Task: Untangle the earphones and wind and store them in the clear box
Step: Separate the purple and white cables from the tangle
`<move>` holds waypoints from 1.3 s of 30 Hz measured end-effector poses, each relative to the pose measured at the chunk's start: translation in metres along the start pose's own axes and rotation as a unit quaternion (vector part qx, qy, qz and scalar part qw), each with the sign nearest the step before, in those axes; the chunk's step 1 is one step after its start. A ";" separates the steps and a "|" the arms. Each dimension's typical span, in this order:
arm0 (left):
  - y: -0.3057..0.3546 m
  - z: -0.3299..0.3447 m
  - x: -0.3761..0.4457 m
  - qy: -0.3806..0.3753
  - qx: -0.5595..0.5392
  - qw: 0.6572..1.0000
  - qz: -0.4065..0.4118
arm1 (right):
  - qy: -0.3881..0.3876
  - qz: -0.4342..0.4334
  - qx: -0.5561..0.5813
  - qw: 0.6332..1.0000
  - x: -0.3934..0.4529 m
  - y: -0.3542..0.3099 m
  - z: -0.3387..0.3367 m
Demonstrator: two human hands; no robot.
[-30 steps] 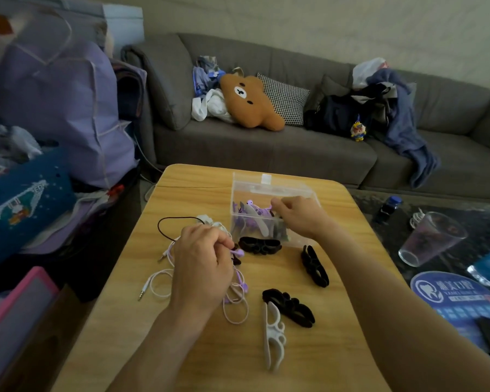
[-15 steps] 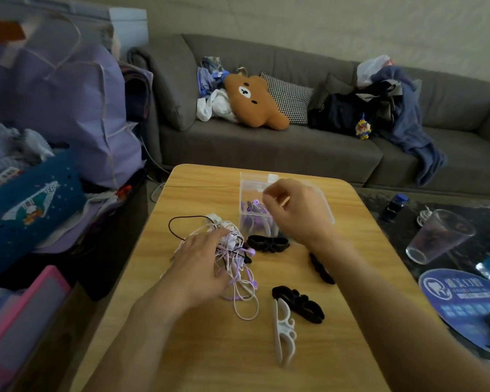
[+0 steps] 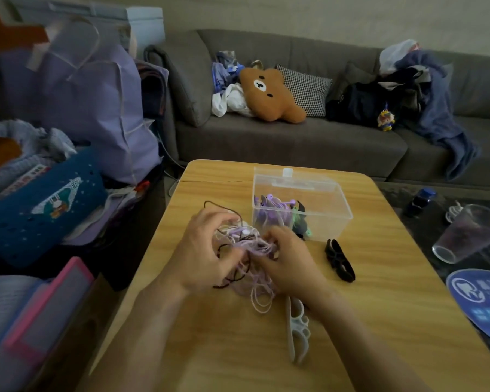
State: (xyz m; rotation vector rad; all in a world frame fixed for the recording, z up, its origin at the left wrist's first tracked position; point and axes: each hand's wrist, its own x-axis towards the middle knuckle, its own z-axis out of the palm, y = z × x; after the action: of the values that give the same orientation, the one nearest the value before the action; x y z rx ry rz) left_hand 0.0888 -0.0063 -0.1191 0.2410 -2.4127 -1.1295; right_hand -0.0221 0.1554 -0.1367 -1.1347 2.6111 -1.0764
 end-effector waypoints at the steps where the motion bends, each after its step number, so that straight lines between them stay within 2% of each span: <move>1: 0.003 -0.004 0.000 0.020 -0.017 1.000 0.006 | 0.020 0.020 0.041 0.999 -0.001 0.002 -0.004; 4: 0.003 -0.012 -0.002 0.020 -0.046 0.998 -0.047 | 0.054 0.095 0.218 0.970 -0.007 0.009 -0.017; 7: -0.007 -0.006 -0.006 -0.090 0.039 0.986 -0.138 | 0.082 0.099 0.376 0.918 -0.015 0.014 -0.021; 10: -0.012 0.009 -0.009 -0.161 0.112 0.966 -0.166 | 0.112 0.078 0.451 0.882 -0.018 0.010 -0.018; 12: -0.010 0.016 -0.007 -0.153 0.118 0.970 -0.146 | 0.121 0.067 0.482 0.865 -0.018 0.005 -0.018; 14: -0.007 0.018 -0.003 -0.107 0.121 0.979 -0.122 | 0.123 0.049 0.501 0.855 -0.017 0.004 -0.019; 16: -0.004 0.013 0.000 -0.049 0.104 0.986 -0.120 | 0.125 0.042 0.494 0.859 -0.017 0.005 -0.022; 19: 0.002 0.003 0.001 0.044 0.000 0.990 -0.134 | 0.165 0.053 0.437 0.883 -0.018 0.012 -0.028; 22: 0.002 -0.005 0.006 0.123 -0.101 0.974 -0.162 | 0.201 0.038 0.317 0.926 -0.016 0.021 -0.033; 25: 0.002 -0.009 0.008 0.190 -0.156 0.952 -0.184 | 0.216 0.012 0.234 0.948 -0.015 0.028 -0.036; 27: 0.001 -0.013 0.010 0.244 -0.180 0.929 -0.214 | 0.224 -0.036 0.132 0.965 -0.016 0.034 -0.039; 29: 0.001 -0.016 0.015 0.276 -0.293 0.881 -0.248 | 0.203 -0.105 0.029 0.973 -0.019 0.039 -0.043; 31: 0.003 -0.019 0.018 0.288 -0.396 0.832 -0.260 | 0.130 -0.129 -0.008 0.983 -0.022 0.038 -0.046; 32: 0.003 -0.019 0.020 0.290 -0.413 0.823 -0.261 | 0.089 -0.129 -0.032 0.987 -0.023 0.035 -0.050; 34: 0.005 -0.019 0.021 0.300 -0.425 0.815 -0.253 | 0.016 -0.111 -0.083 0.990 -0.024 0.032 -0.057; 36: 0.011 -0.016 0.021 0.316 -0.418 0.817 -0.241 | -0.032 -0.091 -0.077 0.992 -0.027 0.027 -0.065; 37: 0.016 -0.015 0.020 0.320 -0.395 0.830 -0.229 | -0.032 -0.098 -0.049 0.993 -0.028 0.023 -0.068; 39: 0.026 -0.011 0.016 0.290 -0.345 0.872 -0.191 | 0.023 -0.126 0.028 0.991 -0.030 0.014 -0.070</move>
State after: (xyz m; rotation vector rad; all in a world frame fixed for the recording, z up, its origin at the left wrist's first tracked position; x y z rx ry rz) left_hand 0.0811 -0.0018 -0.0878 0.7141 -1.3592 -1.7139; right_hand -0.0334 0.2217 -0.0985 -1.4750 2.5021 -1.2253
